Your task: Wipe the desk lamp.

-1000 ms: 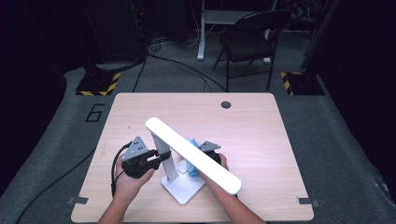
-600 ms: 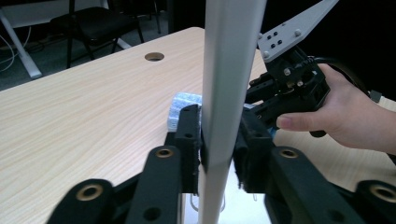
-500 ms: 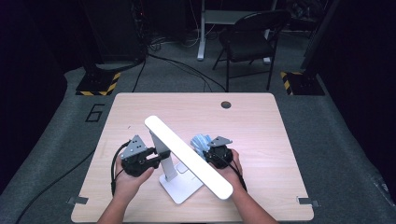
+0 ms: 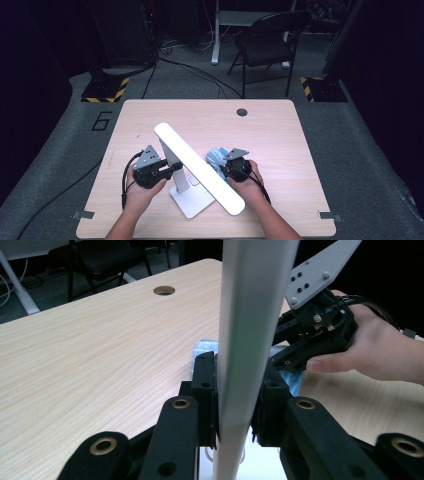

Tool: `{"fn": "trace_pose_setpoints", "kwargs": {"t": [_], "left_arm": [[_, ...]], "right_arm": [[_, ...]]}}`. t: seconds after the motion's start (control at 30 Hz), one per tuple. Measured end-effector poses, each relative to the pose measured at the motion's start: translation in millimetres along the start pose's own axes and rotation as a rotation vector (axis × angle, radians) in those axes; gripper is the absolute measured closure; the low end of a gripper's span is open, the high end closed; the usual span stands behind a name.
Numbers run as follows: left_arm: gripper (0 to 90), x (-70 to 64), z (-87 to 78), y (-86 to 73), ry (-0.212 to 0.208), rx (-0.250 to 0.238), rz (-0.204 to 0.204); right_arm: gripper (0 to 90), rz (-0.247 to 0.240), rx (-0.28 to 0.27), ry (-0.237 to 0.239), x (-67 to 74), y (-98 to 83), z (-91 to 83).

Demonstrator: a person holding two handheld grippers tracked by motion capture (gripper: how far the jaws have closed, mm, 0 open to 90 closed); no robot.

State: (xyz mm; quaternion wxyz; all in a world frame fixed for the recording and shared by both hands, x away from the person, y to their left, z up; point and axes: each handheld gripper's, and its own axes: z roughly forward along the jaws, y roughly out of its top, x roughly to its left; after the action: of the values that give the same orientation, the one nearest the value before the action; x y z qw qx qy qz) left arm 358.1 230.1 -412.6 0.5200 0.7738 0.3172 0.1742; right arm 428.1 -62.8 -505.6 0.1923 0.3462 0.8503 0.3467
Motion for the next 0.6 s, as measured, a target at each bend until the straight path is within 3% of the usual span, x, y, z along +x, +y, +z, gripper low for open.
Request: {"fn": "trace_pose_setpoints", "kwargs": {"t": [0.17,0.3,0.4,0.43,0.53,0.6], "left_arm": [[75.6,0.2,0.0,-0.3,0.0,-0.002,0.002],[75.4,1.5,0.2,-0.7,-0.014,-0.004,0.003],[73.1,2.7,1.9,-1.5,-0.031,0.003,-0.021],[72.5,2.5,3.1,-2.2,-0.027,0.013,-0.009],[75.0,0.6,6.7,-4.5,-0.011,0.009,0.007],[75.6,1.4,6.2,-4.1,-0.02,0.014,0.014]], "right_arm": [[67.7,-0.012,0.006,-0.004,-2.1,-7.0,-11.0],[67.2,0.033,0.004,0.022,-2.0,-11.0,-15.4],[66.3,0.027,-0.011,0.033,0.3,-10.6,-12.0],[65.9,0.047,-0.007,0.03,2.7,-9.8,-11.1],[65.0,0.034,-0.008,0.039,3.0,-7.3,-8.2],[64.9,0.051,-0.01,0.039,3.0,-5.7,-5.9]]}}
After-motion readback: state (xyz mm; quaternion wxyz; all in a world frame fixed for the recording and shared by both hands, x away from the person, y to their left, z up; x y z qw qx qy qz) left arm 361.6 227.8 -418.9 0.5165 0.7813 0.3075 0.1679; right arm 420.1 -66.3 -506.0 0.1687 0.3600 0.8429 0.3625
